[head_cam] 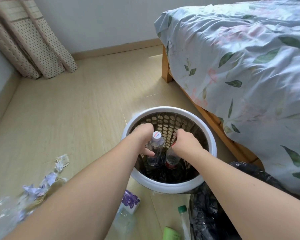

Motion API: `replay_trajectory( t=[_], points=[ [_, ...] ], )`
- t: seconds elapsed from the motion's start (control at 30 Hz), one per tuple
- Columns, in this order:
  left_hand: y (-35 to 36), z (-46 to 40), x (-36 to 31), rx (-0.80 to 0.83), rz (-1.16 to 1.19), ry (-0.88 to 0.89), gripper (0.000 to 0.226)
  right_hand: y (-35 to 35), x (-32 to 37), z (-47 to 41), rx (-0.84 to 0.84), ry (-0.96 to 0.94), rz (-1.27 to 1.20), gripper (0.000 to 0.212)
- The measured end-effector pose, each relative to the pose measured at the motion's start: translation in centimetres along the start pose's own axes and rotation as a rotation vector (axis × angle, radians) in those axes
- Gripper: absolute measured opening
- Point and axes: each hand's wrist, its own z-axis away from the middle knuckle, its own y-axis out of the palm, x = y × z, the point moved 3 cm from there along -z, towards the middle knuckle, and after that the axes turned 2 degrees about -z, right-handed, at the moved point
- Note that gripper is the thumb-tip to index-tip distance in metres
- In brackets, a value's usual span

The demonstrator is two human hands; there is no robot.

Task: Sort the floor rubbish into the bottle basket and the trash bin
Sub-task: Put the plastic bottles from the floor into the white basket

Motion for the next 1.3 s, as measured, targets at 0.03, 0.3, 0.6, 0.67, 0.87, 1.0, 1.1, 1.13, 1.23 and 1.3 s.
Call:
replay_trajectory(
  t=[0.03,0.3,0.6,0.67,0.87,1.0,1.1,1.13,1.23,1.3],
  points=[
    [-0.6,1.3,-0.1,-0.055,-0.121,0.094,0.015,-0.9,0.2,1.1,-0.047,-0.012,-0.046,0.037],
    [-4.6,9.9,5.3,-0.644,-0.446,0.761,0.030,-3.4,1.3,13.7,-0.556,-0.397,-0.179,0.032],
    [-1.2,10.8,16.9,-0.502,-0.644,0.780,0.038,5.4,-0.5,20.3,-0.313,-0.606,-0.111,0.021],
    [0.3,9.1,18.9,-0.319,-0.714,0.599,0.025,7.6,-1.5,19.7,-0.127,-0.434,-0.098,0.019],
    [5.2,4.4,24.9,0.202,-1.007,0.172,0.028,12.8,-5.3,15.5,0.274,0.277,-0.017,0.038],
    [7.7,1.6,26.3,0.326,-0.962,0.069,0.042,14.9,-7.0,12.9,0.206,0.386,-0.050,0.043],
    [9.6,0.5,27.3,0.389,-0.968,0.033,0.049,16.6,-8.4,11.4,0.220,0.421,0.004,0.046],
    [10.1,0.3,27.7,0.398,-0.985,0.033,0.050,17.0,-8.8,11.3,0.227,0.439,0.036,0.047],
    [11.4,-0.2,29.0,0.401,-0.966,0.008,0.054,17.6,-9.8,10.9,0.236,0.444,0.163,0.045],
    [11.6,-0.5,29.2,0.408,-0.915,-0.013,0.048,18.4,-10.5,10.8,0.265,0.429,0.201,0.042]
  ],
)
